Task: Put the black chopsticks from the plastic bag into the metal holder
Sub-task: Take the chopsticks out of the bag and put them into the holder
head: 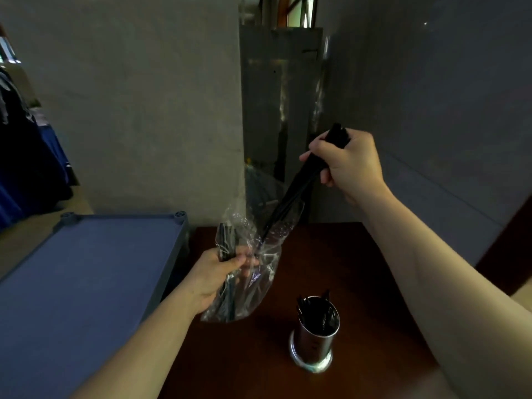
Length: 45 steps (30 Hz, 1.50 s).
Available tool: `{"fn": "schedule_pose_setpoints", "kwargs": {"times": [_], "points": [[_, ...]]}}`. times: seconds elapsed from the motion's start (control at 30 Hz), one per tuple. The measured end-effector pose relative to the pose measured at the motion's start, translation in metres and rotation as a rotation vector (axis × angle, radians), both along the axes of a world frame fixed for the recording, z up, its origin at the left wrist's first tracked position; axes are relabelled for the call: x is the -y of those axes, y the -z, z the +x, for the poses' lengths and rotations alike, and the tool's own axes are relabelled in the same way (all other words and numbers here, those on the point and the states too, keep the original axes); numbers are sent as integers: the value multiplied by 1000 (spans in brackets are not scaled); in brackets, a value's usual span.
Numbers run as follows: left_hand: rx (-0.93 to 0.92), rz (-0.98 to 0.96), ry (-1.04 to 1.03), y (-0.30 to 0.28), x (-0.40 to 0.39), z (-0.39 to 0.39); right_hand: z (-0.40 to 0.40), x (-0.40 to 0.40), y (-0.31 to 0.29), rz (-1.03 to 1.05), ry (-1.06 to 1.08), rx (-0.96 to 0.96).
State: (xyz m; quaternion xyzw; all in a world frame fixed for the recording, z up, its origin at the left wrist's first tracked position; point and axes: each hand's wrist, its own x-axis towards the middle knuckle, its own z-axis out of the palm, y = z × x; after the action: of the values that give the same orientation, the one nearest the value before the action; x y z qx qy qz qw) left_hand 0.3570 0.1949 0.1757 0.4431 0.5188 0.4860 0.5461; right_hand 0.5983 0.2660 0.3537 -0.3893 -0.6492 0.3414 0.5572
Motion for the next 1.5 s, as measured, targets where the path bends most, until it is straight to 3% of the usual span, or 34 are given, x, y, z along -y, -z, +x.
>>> {"fn": "schedule_pose_setpoints", "kwargs": {"times": [0.3,0.9,1.17,1.5], "points": [[14,-160,-204,42,6,5,52,-7,25,37,117,-61],[29,-150,-185,58,9,28,96,-9,53,-6,312,-245],[67,-150,-194,64,13,27,113,-14,110,-152,355,14],[69,-134,-208,64,13,19,83,10,170,-259,66,306]]}}
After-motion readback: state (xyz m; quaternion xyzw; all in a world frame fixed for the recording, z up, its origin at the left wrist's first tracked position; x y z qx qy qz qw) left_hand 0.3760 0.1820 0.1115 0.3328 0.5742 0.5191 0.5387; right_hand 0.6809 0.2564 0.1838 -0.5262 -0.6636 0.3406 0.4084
